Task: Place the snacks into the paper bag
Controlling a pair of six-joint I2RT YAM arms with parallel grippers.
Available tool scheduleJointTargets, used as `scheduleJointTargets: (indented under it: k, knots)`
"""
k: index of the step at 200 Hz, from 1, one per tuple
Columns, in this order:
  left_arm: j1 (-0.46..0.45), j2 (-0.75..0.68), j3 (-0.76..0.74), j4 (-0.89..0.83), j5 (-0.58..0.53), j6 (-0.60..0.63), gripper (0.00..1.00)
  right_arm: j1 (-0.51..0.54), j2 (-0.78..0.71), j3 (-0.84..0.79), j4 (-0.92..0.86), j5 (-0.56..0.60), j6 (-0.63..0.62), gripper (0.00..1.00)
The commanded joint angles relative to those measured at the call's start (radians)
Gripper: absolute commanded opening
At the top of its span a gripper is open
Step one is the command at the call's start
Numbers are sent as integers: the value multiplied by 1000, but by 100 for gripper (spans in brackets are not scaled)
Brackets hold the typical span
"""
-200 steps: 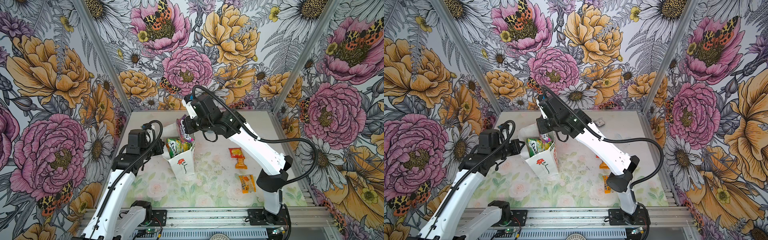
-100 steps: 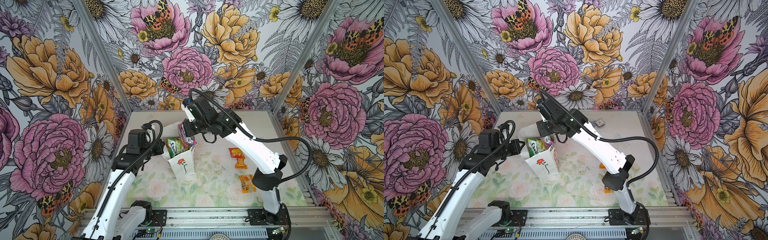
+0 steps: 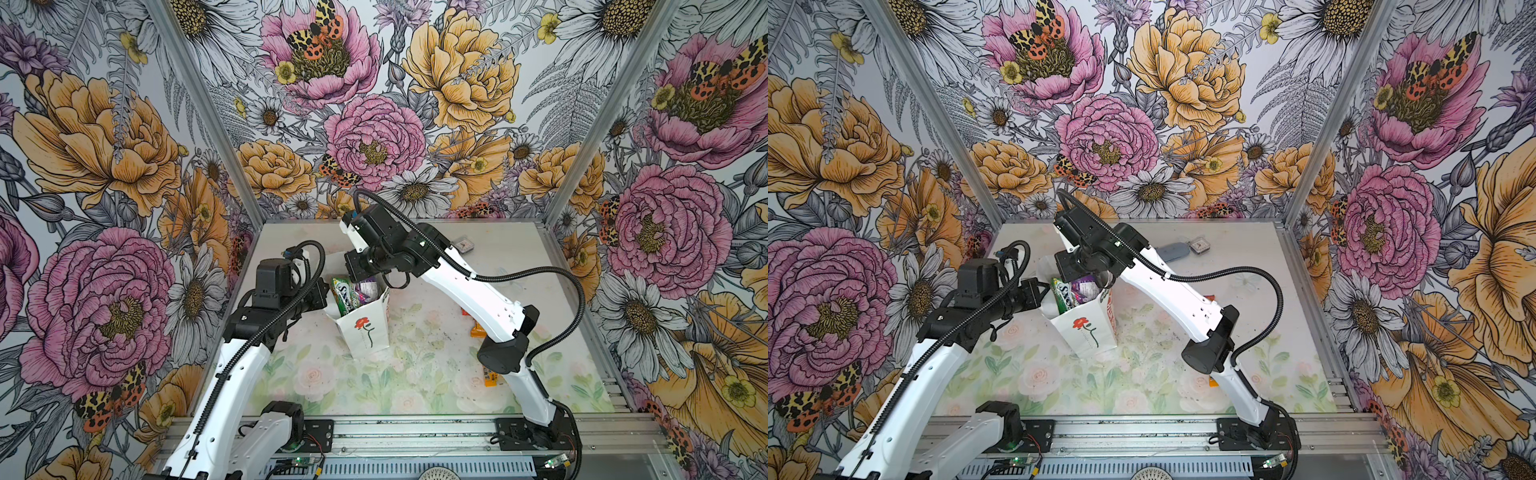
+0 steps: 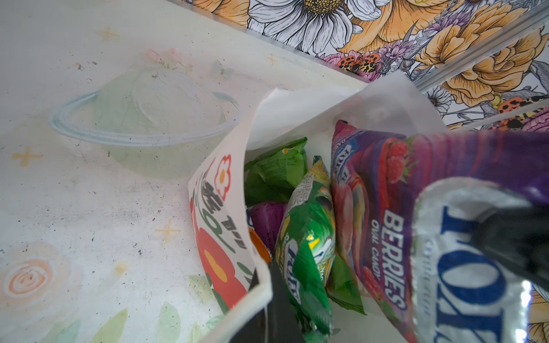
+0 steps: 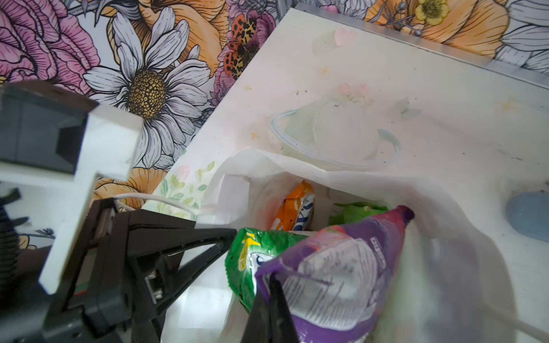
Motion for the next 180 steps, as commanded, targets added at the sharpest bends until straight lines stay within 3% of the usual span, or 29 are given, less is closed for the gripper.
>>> scheduleJointTargets:
  k: [1, 67, 180]
  knots:
    - [13, -27, 0, 76, 14, -2, 0, 6, 31, 39, 45, -47, 34, 0]
    - [27, -37, -2, 79, 21, -6, 0, 18, 104, 30, 58, -70, 51, 0]
    - [65, -73, -9, 95, 23, -18, 0, 14, 202, 6, 80, 17, 62, 0]
